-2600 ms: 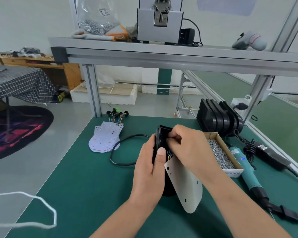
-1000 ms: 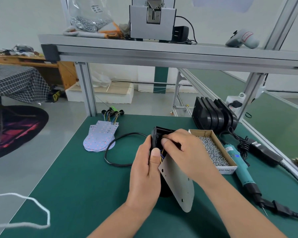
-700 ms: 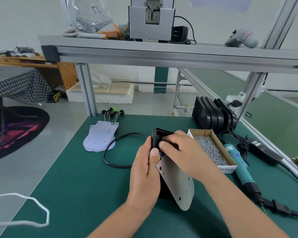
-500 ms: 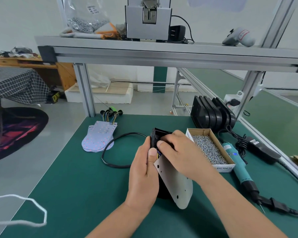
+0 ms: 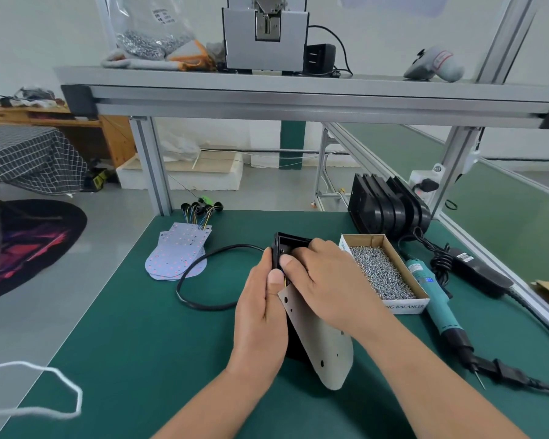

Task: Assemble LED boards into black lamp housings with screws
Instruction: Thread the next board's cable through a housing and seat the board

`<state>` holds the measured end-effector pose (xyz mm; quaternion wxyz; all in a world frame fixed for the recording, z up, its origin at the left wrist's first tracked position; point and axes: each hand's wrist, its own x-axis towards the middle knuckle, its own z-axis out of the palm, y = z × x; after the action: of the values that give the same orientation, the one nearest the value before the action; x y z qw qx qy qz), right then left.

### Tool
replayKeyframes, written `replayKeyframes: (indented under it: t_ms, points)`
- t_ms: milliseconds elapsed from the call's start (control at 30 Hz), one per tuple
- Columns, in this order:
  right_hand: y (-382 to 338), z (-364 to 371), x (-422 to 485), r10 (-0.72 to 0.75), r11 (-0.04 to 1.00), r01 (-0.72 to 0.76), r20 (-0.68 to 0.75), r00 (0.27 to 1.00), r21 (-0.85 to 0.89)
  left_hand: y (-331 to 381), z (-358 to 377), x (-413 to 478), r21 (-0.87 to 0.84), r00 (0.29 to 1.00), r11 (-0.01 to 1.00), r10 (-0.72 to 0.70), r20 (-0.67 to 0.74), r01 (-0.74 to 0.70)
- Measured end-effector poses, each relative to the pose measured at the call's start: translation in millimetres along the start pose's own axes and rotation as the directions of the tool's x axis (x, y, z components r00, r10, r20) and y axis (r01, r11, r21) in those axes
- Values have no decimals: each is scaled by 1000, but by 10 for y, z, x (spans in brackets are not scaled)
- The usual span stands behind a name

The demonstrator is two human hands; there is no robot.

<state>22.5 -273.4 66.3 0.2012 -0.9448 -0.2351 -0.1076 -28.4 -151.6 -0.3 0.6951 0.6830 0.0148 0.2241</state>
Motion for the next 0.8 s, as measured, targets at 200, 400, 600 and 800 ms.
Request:
replayKeyframes:
  t_ms: [200, 400, 600, 800]
  points:
    - [95, 61, -63, 65, 958, -11, -177, 982, 287, -24, -60, 44, 8, 994, 994, -107, -34, 107]
    - [-3, -248, -209, -42, 997, 48, 118, 992, -55, -46, -66, 105, -27, 979, 981, -191, -65, 190]
    - [-215, -169, -473, -135, 968, 184, 263, 955, -169, -32, -82, 158, 23, 967, 972, -230, -109, 234]
    - [-61, -331, -394, -42, 999, 43, 253, 966, 0, 5, -57, 108, -46, 980, 980, -196, -31, 194]
